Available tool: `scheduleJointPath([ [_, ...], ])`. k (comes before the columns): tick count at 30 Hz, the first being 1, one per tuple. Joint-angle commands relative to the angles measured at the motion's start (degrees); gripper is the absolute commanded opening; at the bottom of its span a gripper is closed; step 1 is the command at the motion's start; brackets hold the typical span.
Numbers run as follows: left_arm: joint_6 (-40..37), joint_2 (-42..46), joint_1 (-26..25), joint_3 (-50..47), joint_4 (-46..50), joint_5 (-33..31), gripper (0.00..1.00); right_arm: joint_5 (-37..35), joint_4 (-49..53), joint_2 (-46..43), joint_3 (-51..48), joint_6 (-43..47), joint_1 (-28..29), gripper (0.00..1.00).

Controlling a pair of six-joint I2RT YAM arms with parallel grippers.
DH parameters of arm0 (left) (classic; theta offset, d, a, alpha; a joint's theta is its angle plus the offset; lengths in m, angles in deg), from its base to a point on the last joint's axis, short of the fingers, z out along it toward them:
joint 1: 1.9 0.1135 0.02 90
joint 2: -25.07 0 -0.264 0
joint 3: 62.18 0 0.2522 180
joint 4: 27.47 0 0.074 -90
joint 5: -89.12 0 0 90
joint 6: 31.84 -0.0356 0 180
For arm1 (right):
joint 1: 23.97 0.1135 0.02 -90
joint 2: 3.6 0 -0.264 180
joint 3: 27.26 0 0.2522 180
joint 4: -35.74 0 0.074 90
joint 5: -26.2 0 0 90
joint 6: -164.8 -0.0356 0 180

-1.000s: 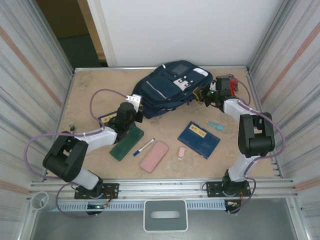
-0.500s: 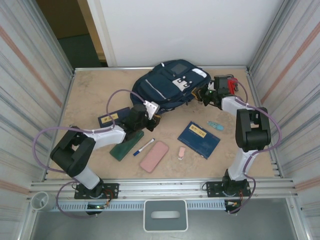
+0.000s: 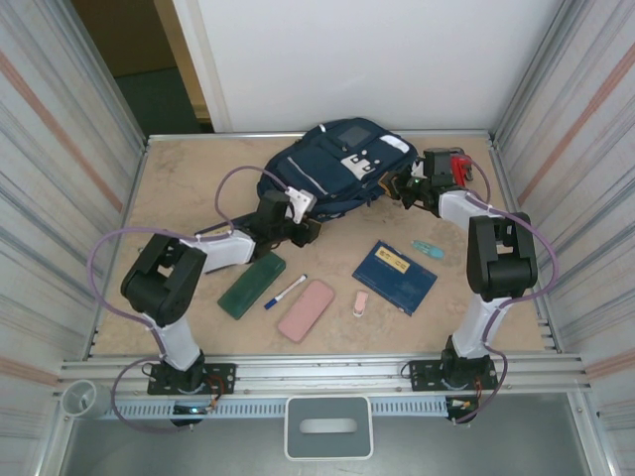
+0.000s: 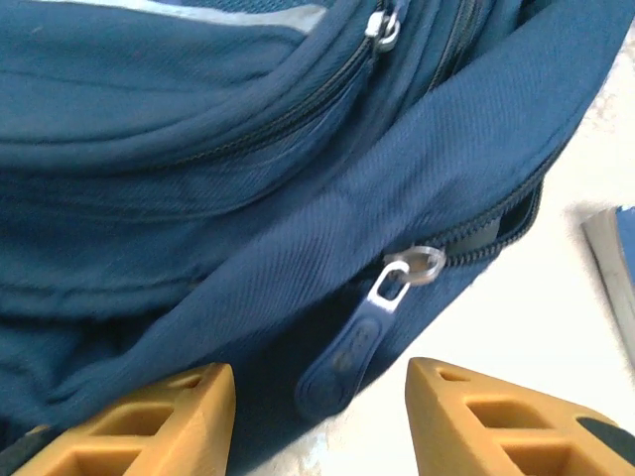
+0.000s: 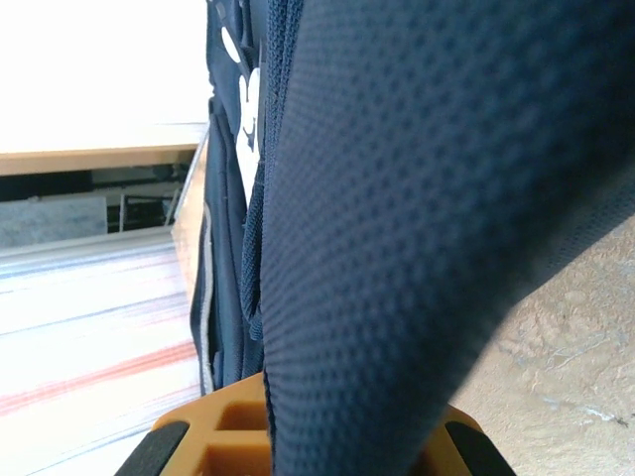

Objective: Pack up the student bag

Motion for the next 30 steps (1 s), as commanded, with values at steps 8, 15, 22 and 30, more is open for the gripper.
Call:
scheduleJointPath([
  [8, 0.37, -2.27, 0.13, 4.71, 0.26, 11.93, 0.33, 3.24, -4.57, -0.10, 2.86, -1.44, 1.93, 0.04],
  [15, -0.51, -2.51, 0.22, 3.54, 1.73, 8.85, 0.28, 3.38, -4.88, 0.53, 3.29, -1.69, 1.85, 0.03],
  [22, -1.08, -3.30, 0.22, 2.97, 2.45, 4.40, 0.32, 3.57, -4.92, 0.80, 3.69, -1.88, 1.67, 0.03],
  [30, -1.04, -1.93, 0.21, -0.52, 0.38, 2.79, 0.31, 3.57, -4.31, 0.62, 4.34, -1.82, 1.01, 0.03],
])
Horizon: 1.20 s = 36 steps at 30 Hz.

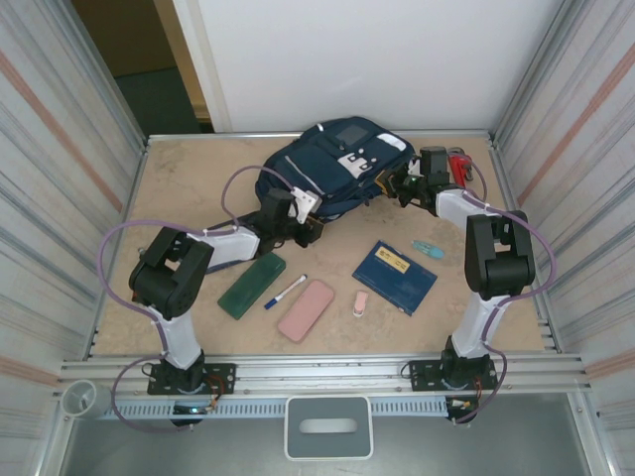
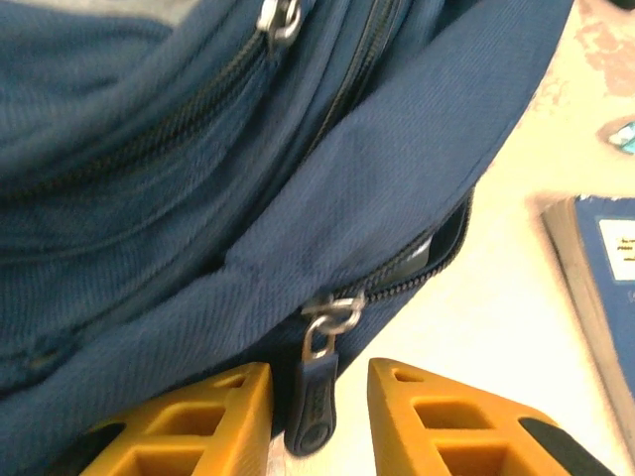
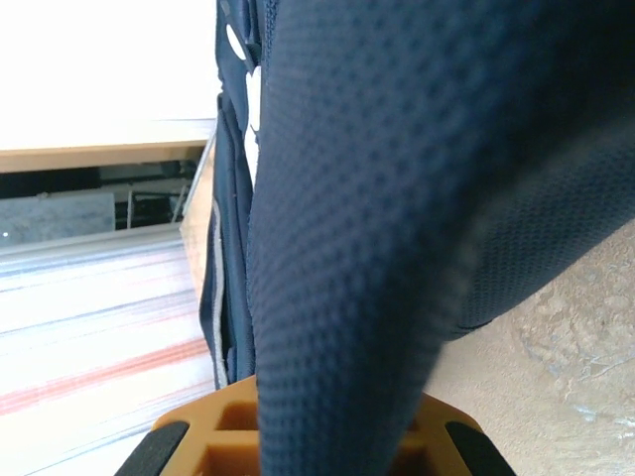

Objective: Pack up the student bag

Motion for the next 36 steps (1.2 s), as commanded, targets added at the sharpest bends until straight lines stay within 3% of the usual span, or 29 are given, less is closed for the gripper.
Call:
scheduleJointPath([
  [1, -0.88, 0.96, -0.09, -2.12, -0.40, -1.61, 0.30, 3.37, -3.45, -0.33, 3.27, -0.45, 0.14, 0.03],
  [6, -1.14, 0.89, -0.09, -2.10, -0.44, -1.79, 0.22, 3.51, -3.45, -0.13, 3.43, -0.45, 0.22, 0.03],
  [12, -1.32, 1.73, -0.09, -1.62, 0.10, -1.71, 0.00, 3.62, -2.78, -0.02, 3.02, 0.40, -0.28, 0.03],
  [22, -2.12, 6.49, -0.18, -4.71, 1.89, -7.02, 0.00, 4.41, 3.11, 3.11, 3.72, 6.58, -3.79, 0.09],
  [26, -2.42, 6.38, -1.81, -3.63, 3.89, -7.22, 0.00, 4.54, 5.65, 5.63, 6.38, 8.78, -4.21, 0.20],
  [30, -1.73, 4.64, -4.13, 0.54, 8.21, -10.02, 0.00, 3.97, 9.09, 5.60, 7.42, 11.41, -4.99, 0.42],
  [36, 0.76, 4.38, -6.71, 2.63, 9.19, -11.84, 0.00, 4.66, 3.65, -1.72, -4.73, 7.61, -5.98, 0.68],
])
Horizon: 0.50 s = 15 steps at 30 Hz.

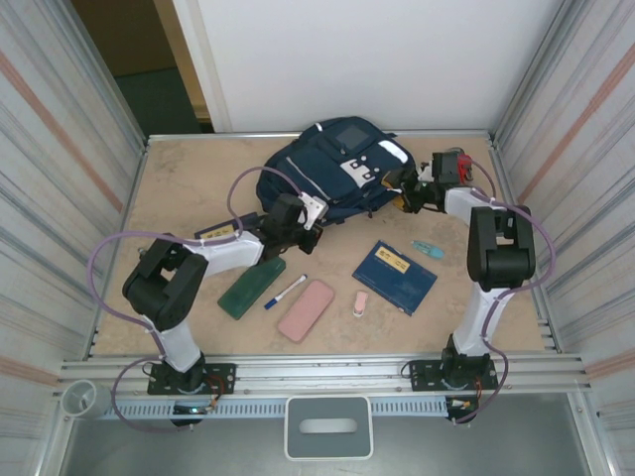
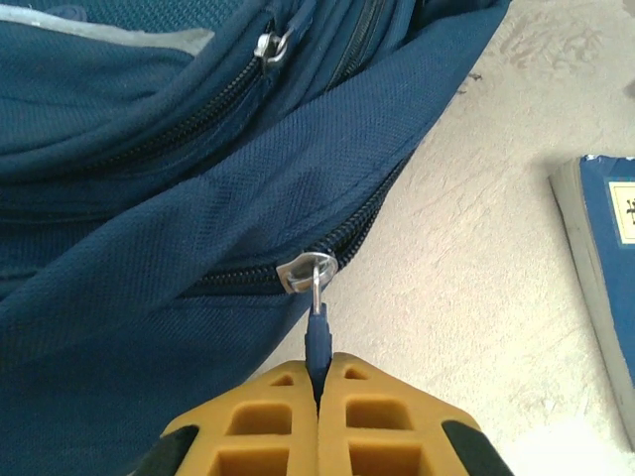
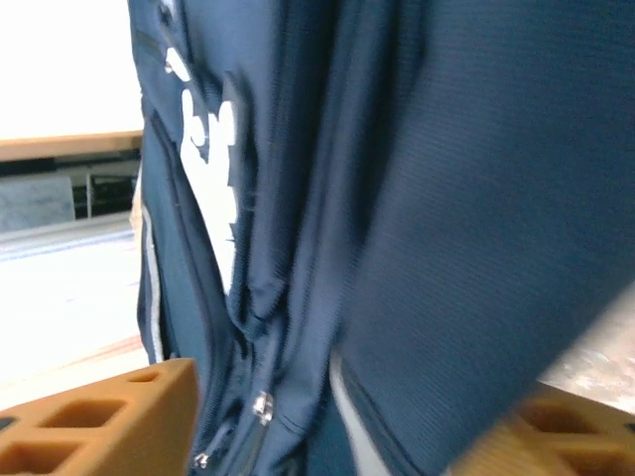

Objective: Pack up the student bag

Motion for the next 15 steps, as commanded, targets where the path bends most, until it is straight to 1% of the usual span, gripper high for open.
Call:
scheduleJointPath([
  [1, 1.48, 0.15, -1.36, 2.06, 1.24, -1.47, 0.00, 0.45, -3.65, -6.33, -6.52, -1.89, 0.28, 0.74],
  [3, 1.46, 0.30, -1.75, 2.28, 1.21, -1.42, 0.00, -1.00, -4.52, -9.36, -10.11, -3.06, 2.80, 0.80],
  [5, 1.57, 0.44, -1.99, 2.29, 0.87, -1.38, 0.00, -2.67, -5.20, -10.76, -12.35, -4.39, 5.69, 0.82],
  [8, 1.57, 0.53, -2.14, 2.11, 0.22, -0.98, 0.00, -5.54, -8.80, -10.63, -14.35, -7.57, 10.08, 0.83],
  [11, 1.27, 0.87, -2.29, 1.78, 0.18, -0.71, 0.00, -7.70, -11.46, -7.55, -12.87, -9.84, 13.54, 0.81],
  [12, 1.07, 1.04, -2.30, 1.60, 0.17, -0.73, 0.00, -7.71, -12.62, -6.14, -11.89, -10.86, 14.35, 0.80],
  [13, 0.88, 1.30, -2.31, 1.27, 0.18, -0.88, 0.00, -7.72, -13.48, -4.76, -10.66, -11.46, 15.05, 0.76],
  [14, 0.71, 1.49, -2.28, 0.94, 0.16, -1.12, 0.00, -7.79, -13.82, -3.67, -9.48, -11.61, 15.45, 0.69],
  [15, 0.46, 1.82, -2.25, 0.44, 0.04, -1.88, 0.00, -7.95, -13.63, -2.59, -8.20, -11.59, 15.67, 0.57],
])
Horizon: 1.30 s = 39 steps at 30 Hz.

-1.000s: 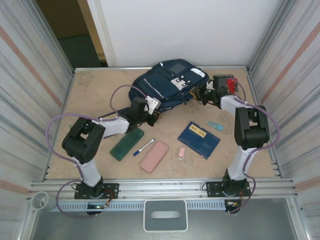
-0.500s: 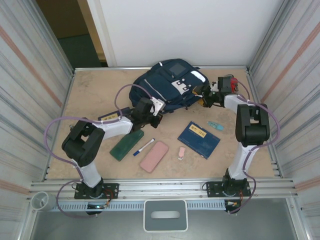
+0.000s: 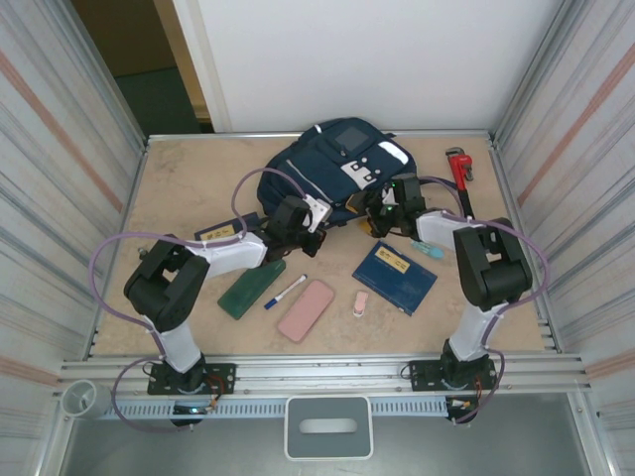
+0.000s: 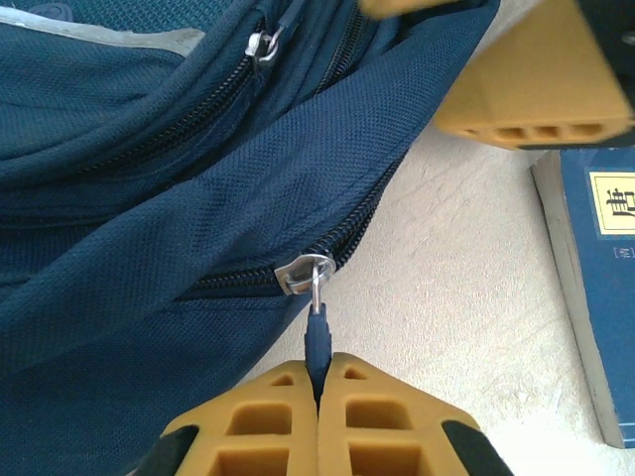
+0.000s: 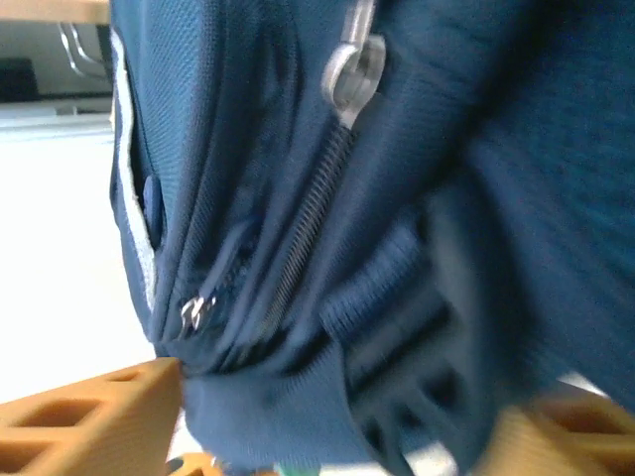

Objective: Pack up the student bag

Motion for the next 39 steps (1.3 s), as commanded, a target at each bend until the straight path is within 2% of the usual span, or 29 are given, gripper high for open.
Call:
scheduleJointPath([
  [1, -0.76, 2.14, -0.51, -0.55, -1.32, -1.72, 0.00, -2.67, -3.10, 3.41, 3.94, -2.43, 0.16, 0.40],
  [4, -1.37, 3.29, -0.18, -1.82, 0.00, -5.56, 0.00, -4.69, -1.42, 2.21, 3.88, -0.11, -1.00, 0.16],
  [6, -1.47, 3.76, 0.75, -2.66, 1.06, -7.98, 0.00, -5.34, -0.21, 0.61, 2.88, 1.67, -2.26, 0.06],
  [8, -1.39, 3.93, 2.15, -3.41, 1.71, -9.82, 0.00, -4.92, -0.03, -0.78, 1.55, 2.54, -3.47, 0.00],
  [18, -2.66, 3.43, 4.15, -3.48, 3.09, -14.93, 0.00, 1.27, 3.58, -2.16, 2.43, 7.34, -6.67, 0.00],
  [24, -2.38, 5.56, 4.44, -3.38, 3.88, -14.58, 0.00, 5.98, 11.22, -1.26, 7.07, 14.02, -8.45, 0.00],
  [27, -2.31, 7.33, 4.90, -3.14, 4.71, -12.49, 0.00, 5.93, 16.13, -1.66, 9.02, 17.99, -10.18, 0.00],
  [30, -2.11, 8.09, 3.92, -2.66, 4.71, -8.31, 0.00, 5.14, 17.48, -1.23, 10.75, 18.51, -10.50, 0.03],
  [33, -1.68, 7.43, 1.40, -1.76, 4.15, -7.76, 0.00, 5.98, 17.79, 0.76, 13.42, 17.74, -9.75, 0.10],
  [36, -0.30, 6.44, -0.64, -0.36, 4.71, -6.47, 0.00, 5.95, 18.83, 0.12, 13.43, 18.01, -10.54, 0.27],
  [39, 0.11, 6.18, -2.75, -0.10, 5.02, -7.15, 0.00, 4.04, 19.81, -4.19, 8.90, 18.64, -12.08, 0.48],
])
